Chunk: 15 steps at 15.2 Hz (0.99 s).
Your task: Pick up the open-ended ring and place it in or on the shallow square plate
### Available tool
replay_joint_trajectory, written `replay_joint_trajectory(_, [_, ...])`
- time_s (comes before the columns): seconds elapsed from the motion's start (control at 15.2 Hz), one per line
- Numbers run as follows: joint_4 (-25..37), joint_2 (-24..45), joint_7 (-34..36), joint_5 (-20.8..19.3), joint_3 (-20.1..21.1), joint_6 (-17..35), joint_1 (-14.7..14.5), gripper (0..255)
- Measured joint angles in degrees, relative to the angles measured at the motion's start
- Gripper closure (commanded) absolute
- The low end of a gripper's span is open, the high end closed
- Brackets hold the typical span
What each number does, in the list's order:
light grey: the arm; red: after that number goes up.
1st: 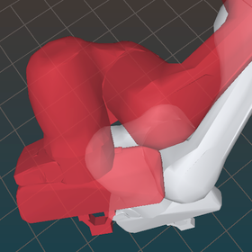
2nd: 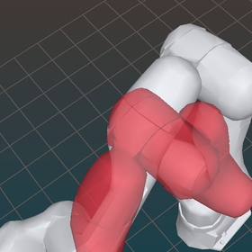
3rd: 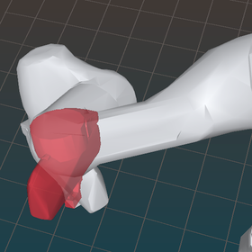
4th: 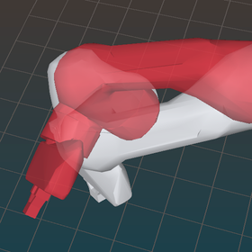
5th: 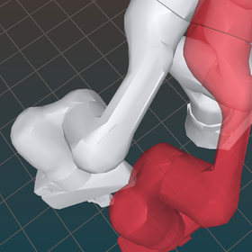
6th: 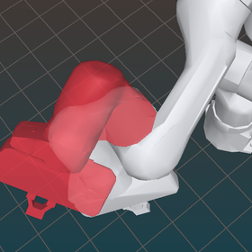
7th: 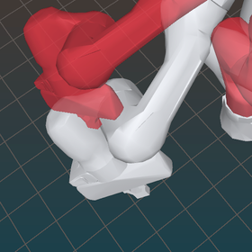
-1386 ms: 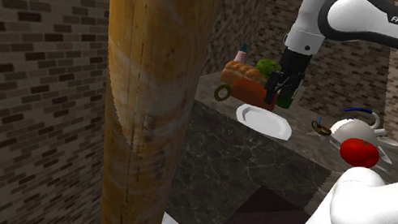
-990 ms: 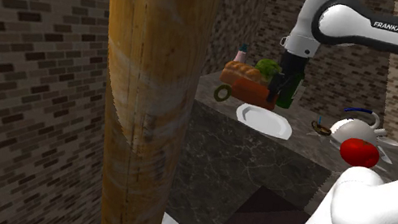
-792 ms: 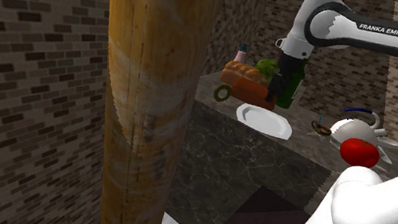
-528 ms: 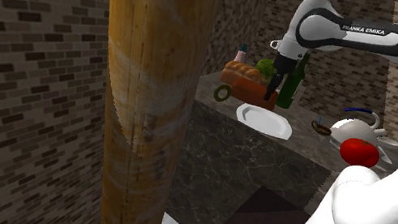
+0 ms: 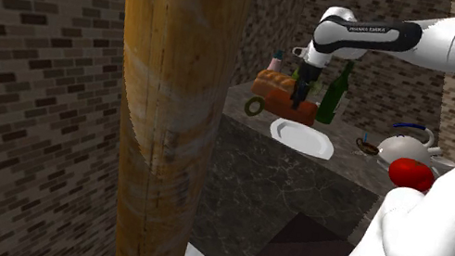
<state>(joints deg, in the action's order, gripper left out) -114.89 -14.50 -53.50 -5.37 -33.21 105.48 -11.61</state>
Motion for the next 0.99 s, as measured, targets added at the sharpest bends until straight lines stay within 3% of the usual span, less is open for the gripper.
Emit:
replay_joint_trajectory(0.4, [12.8, 16.5, -21.9, 11.3, -5.7, 0.5, -1.0, 0])
replay_joint_trajectory(0.79, [29.7, 34.1, -40.7, 23.5, -4.1, -3.3, 5.3, 0])
replay_joint_trajectory(0.99, [34.8, 38.6, -44.5, 26.0, -2.5, -4.6, 7.4, 0])
